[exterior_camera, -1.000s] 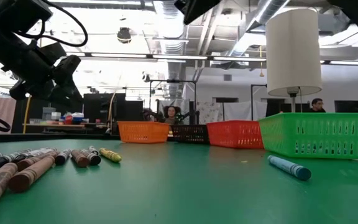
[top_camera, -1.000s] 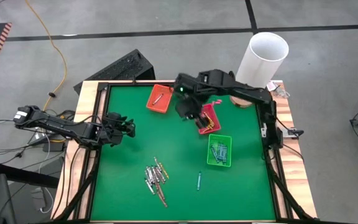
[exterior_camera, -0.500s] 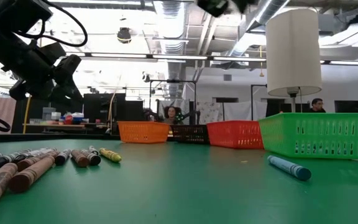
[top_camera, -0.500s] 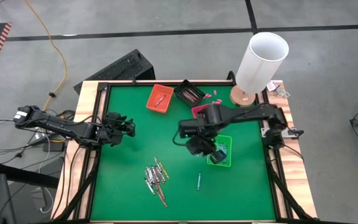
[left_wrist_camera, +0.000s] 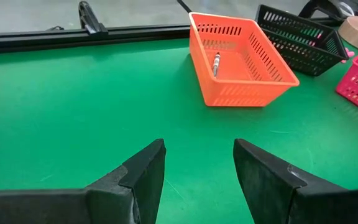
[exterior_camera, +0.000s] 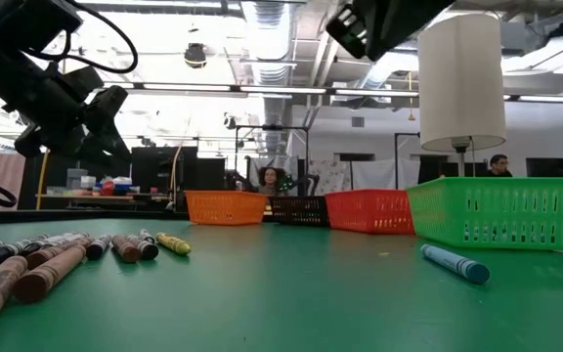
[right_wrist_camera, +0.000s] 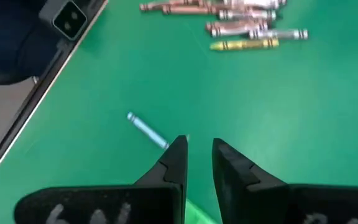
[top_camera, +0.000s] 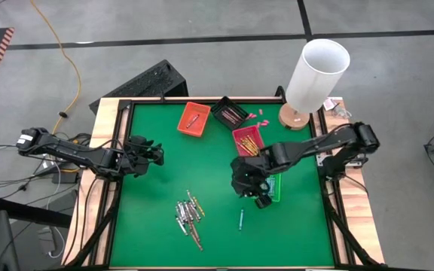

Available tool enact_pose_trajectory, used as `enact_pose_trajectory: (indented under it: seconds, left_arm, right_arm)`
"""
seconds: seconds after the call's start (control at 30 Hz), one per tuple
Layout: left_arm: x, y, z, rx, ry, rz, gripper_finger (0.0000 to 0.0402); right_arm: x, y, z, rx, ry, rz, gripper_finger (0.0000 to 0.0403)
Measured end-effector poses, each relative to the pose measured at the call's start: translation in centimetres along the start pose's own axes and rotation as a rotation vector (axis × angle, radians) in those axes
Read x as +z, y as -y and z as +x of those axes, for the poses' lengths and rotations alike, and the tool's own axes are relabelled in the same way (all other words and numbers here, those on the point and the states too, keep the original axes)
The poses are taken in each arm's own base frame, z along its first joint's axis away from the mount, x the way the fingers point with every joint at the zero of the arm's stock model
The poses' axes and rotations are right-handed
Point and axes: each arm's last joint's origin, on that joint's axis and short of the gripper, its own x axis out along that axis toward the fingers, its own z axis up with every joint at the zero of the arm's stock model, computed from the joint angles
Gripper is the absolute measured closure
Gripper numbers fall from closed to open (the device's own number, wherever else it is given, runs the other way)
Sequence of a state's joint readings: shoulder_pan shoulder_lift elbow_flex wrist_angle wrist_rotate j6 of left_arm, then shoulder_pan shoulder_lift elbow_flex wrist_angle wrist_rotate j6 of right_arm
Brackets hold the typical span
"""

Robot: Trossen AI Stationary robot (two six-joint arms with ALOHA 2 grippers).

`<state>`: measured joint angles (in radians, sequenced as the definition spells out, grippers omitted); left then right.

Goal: Sort crayons
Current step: Put the light blue crayon into the green bin

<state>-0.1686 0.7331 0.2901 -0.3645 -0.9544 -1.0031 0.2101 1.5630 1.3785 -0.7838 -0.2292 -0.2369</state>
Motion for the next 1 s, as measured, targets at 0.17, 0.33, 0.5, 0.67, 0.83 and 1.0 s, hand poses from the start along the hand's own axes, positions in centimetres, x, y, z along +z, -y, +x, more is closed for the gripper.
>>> enact_pose_trajectory:
  seconds: [0.17, 0.33, 0.5, 0.67, 0.83, 1.0]
  left_arm:
    - [0.0, 0.0, 0.0, -0.002, -0.004, -0.004, 0.0221]
    - [0.0, 0.0, 0.0, -0.002, -0.004, -0.003, 0.0221]
    - [0.0, 0.0, 0.0, -0.003, -0.004, -0.003, 0.0221]
    - [-0.1, 0.0, 0.0, -0.007, -0.014, -0.001, 0.0221]
    - [-0.1, 0.0, 0.0, -0.007, -0.014, -0.001, 0.0221]
    - [0.0, 0.0, 0.0, -0.008, -0.014, -0.002, 0.0221]
  right_arm:
    - [-0.2, -1.3, 3.4, 0.052, -0.073, -0.091, 0.0333]
    - [-0.8, -2.6, 6.8, 0.111, -0.179, -0.160, 0.0333]
    - [-1.7, -4.1, 9.8, 0.178, -0.283, -0.292, 0.0333]
    - [-2.0, -5.4, 11.5, 0.139, -0.338, -0.387, 0.0333]
    - [-1.9, -5.3, 11.3, 0.110, -0.337, -0.395, 0.0333]
    - [-1.8, -5.3, 11.2, 0.102, -0.321, -0.397, 0.0333]
